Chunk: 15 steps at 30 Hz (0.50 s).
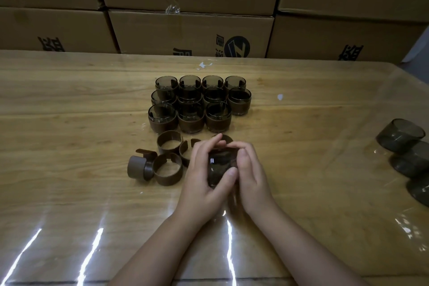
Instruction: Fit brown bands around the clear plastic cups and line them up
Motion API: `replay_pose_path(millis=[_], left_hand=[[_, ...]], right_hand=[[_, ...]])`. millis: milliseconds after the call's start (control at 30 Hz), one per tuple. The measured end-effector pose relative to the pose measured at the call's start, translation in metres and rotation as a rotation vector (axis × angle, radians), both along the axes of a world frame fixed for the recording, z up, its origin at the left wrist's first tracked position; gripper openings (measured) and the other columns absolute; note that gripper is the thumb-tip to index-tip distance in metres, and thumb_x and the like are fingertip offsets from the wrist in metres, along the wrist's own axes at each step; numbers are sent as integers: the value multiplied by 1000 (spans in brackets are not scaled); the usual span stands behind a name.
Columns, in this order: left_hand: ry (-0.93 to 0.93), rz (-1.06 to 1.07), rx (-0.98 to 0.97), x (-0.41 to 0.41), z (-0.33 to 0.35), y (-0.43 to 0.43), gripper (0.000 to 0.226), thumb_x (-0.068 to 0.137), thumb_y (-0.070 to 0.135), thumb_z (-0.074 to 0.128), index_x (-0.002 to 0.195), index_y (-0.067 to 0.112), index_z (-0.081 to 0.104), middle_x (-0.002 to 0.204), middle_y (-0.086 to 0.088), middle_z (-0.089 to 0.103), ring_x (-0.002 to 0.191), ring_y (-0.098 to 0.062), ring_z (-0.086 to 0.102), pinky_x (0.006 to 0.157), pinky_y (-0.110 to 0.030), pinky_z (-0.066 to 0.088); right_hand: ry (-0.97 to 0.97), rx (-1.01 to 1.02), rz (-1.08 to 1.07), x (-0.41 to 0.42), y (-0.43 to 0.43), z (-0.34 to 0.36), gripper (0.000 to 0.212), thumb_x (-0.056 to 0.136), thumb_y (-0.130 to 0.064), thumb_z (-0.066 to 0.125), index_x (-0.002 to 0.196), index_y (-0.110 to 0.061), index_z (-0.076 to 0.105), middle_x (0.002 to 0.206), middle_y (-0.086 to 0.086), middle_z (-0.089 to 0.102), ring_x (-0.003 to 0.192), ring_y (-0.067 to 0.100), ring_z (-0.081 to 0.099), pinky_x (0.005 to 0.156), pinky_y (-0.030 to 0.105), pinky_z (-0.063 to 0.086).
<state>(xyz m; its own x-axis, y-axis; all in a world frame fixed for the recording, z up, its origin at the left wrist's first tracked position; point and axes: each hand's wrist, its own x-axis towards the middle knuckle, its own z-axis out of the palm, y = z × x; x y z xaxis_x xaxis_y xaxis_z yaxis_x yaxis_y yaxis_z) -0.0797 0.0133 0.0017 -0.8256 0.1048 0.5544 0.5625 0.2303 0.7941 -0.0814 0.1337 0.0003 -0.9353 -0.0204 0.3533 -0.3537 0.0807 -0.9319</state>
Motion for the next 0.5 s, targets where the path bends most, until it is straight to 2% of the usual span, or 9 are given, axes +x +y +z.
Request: replay_pose_path(millis=[67, 133, 233, 300, 367, 433, 500], left_hand=[[18, 27, 5, 1, 2, 2, 47, 84, 35, 54, 129, 32, 41, 120, -2, 53, 115, -7, 53, 97, -20, 41], [-18, 35, 84, 3, 6, 5, 37, 84, 36, 53, 120, 32, 48, 115, 6, 57, 109, -3, 55, 92, -15, 41], [-189, 69, 327, 4, 12, 10, 19, 84, 34, 54, 102, 30, 60, 100, 17, 65, 98, 0, 61, 82, -14, 47], [-300, 103, 442, 1, 19, 10, 13, 86, 28, 53, 90, 27, 65, 91, 14, 68, 89, -3, 64, 73, -18, 51], [-381, 100, 505, -5, 29, 7, 17, 92, 17, 52, 87, 20, 68, 85, 8, 70, 81, -5, 67, 63, -17, 51], [-493, 46, 561, -13, 39, 4, 22, 94, 15, 49, 87, 16, 69, 84, 5, 71, 83, -10, 68, 65, -20, 53], [-674, -78, 700, -21, 48, 2, 24, 92, 24, 51, 83, 19, 73, 89, -2, 73, 88, -18, 70, 70, -28, 57]], right_hand=[[-25, -12, -9, 2, -4, -1, 28, 90, -53, 35, 105, -37, 52, 100, -24, 65, 95, 3, 64, 77, 22, 52], [18, 37, -33, 5, -5, 0, 26, 90, -51, 39, 111, -39, 49, 107, -18, 62, 103, 7, 63, 82, 29, 54], [197, 165, -89, 7, -2, 3, 31, 90, -43, 49, 120, -36, 46, 118, -5, 53, 109, 3, 56, 86, 18, 49], [286, 241, -89, 7, -1, 4, 40, 90, -39, 53, 128, -27, 47, 122, -2, 45, 114, 1, 50, 91, 15, 45], [384, 306, -74, 7, 0, 5, 46, 89, -33, 56, 132, -22, 43, 128, 1, 42, 123, 8, 45, 100, 23, 43], [514, 374, -93, 7, 1, 6, 44, 88, -25, 59, 130, -19, 45, 135, 5, 41, 129, 16, 43, 107, 30, 39], [599, 390, -135, 6, 0, 7, 42, 87, -20, 61, 126, -19, 46, 138, 6, 38, 131, 18, 41, 109, 33, 36]])
